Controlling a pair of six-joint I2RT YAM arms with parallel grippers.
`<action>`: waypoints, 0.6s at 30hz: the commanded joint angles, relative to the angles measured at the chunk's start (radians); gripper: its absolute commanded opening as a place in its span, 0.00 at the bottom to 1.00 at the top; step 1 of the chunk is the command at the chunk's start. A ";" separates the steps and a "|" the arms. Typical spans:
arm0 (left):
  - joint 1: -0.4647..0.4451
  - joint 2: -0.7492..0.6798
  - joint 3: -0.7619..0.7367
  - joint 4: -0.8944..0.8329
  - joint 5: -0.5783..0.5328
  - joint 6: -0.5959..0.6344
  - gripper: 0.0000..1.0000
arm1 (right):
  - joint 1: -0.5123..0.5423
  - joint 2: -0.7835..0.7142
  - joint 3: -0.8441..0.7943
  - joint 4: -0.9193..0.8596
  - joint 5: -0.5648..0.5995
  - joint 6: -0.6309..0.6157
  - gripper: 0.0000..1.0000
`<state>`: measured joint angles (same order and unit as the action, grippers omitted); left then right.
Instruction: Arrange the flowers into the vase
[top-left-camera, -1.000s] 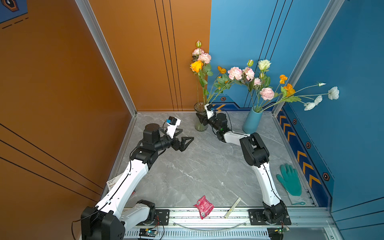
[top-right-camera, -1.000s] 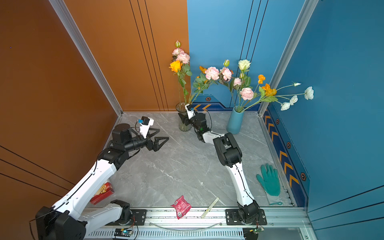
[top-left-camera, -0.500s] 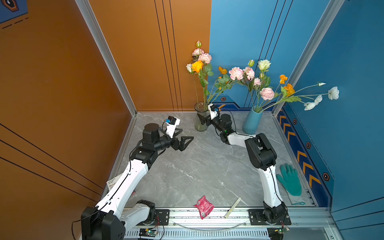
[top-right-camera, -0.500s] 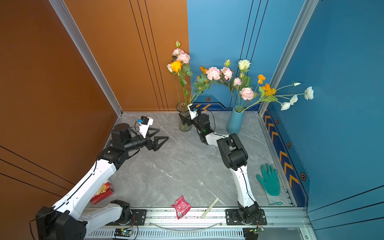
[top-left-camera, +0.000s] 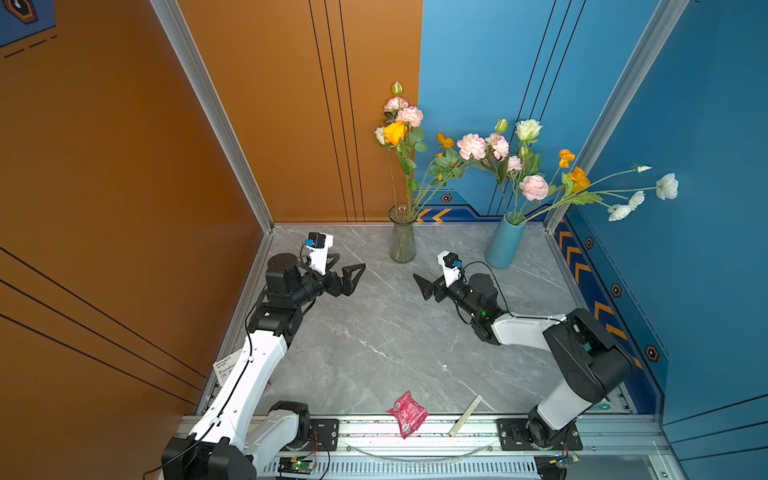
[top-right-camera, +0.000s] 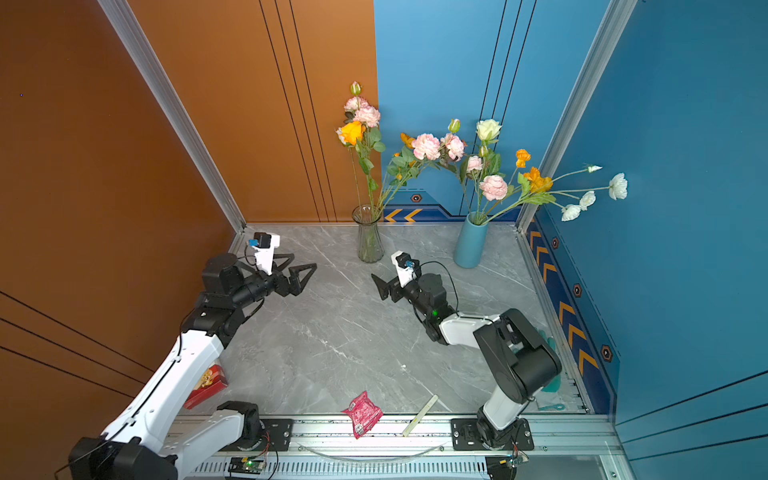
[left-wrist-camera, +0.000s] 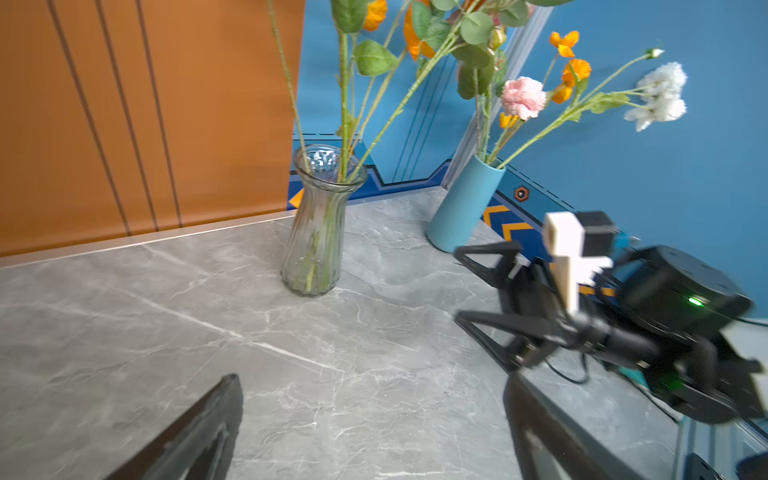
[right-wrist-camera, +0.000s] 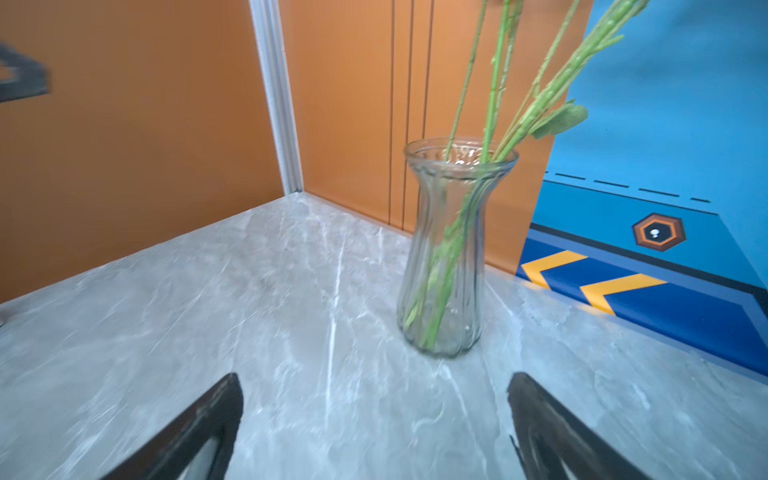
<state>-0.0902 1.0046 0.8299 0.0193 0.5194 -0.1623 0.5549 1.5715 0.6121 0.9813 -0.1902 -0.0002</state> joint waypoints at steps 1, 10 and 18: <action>0.013 -0.050 -0.026 -0.014 -0.208 0.011 0.98 | 0.028 -0.187 -0.133 -0.108 0.075 0.025 1.00; -0.041 -0.245 -0.268 -0.044 -0.816 -0.078 0.98 | -0.044 -0.991 -0.296 -0.928 0.357 0.063 1.00; -0.028 -0.026 -0.574 0.508 -0.943 0.089 0.98 | -0.496 -1.136 -0.391 -0.985 0.318 0.169 1.00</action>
<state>-0.1249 0.9134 0.2584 0.2760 -0.3244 -0.1272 0.1593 0.3847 0.2771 0.0803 0.1436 0.0940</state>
